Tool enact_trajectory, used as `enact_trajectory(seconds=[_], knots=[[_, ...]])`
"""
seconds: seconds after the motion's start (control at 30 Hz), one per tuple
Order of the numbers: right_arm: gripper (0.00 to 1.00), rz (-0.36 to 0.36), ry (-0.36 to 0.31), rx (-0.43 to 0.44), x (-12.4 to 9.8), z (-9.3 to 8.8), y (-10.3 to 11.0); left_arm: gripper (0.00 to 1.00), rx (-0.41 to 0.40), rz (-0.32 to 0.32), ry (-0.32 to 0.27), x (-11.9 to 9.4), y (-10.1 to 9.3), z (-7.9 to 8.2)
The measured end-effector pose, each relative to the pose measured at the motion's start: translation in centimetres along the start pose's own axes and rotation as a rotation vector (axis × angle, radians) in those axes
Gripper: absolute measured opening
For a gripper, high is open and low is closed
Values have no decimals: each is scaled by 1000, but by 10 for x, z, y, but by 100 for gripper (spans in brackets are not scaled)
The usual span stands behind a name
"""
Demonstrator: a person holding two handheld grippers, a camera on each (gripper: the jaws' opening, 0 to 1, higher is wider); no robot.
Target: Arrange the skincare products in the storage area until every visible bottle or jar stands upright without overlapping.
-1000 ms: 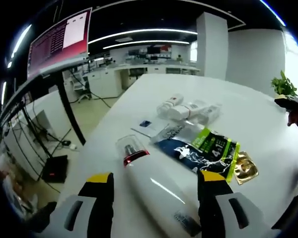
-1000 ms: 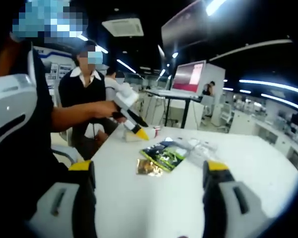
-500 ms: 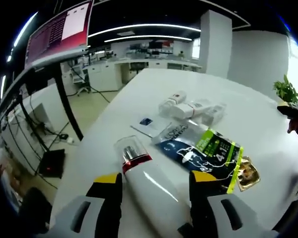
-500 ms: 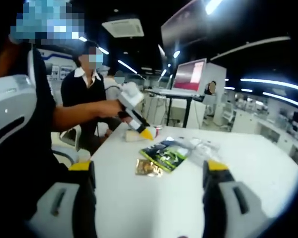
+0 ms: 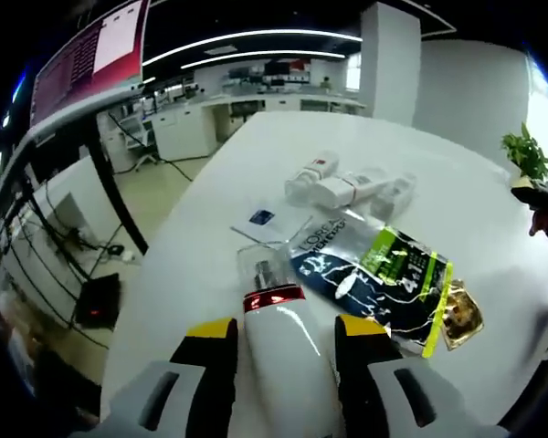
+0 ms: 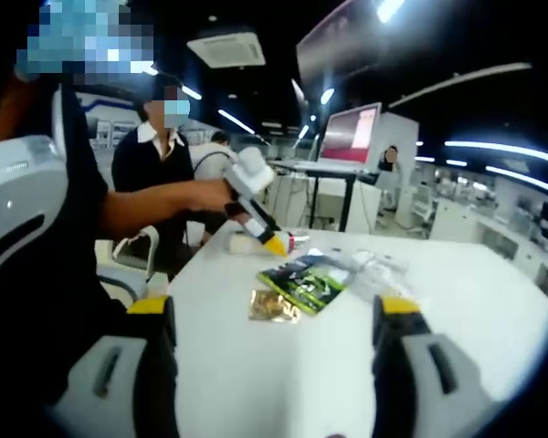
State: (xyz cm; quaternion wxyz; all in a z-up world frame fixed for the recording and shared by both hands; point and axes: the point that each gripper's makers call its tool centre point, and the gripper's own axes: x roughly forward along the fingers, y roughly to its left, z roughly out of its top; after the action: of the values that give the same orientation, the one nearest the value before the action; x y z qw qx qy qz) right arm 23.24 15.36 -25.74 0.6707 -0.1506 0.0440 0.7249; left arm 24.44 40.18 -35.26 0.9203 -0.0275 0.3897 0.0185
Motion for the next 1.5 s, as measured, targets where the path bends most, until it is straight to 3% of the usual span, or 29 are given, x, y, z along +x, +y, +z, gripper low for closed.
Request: enact_trajectory(seconds=[0.23, 0.67, 1.5], knots=[[89, 4, 5, 3, 2, -2, 0, 38, 31, 4, 29, 2, 0, -2], [88, 16, 12, 8, 7, -5, 2, 33, 39, 0, 29, 1, 5, -2], [86, 49, 18, 30, 30, -5, 7, 31, 61, -51, -77, -5, 1, 3]])
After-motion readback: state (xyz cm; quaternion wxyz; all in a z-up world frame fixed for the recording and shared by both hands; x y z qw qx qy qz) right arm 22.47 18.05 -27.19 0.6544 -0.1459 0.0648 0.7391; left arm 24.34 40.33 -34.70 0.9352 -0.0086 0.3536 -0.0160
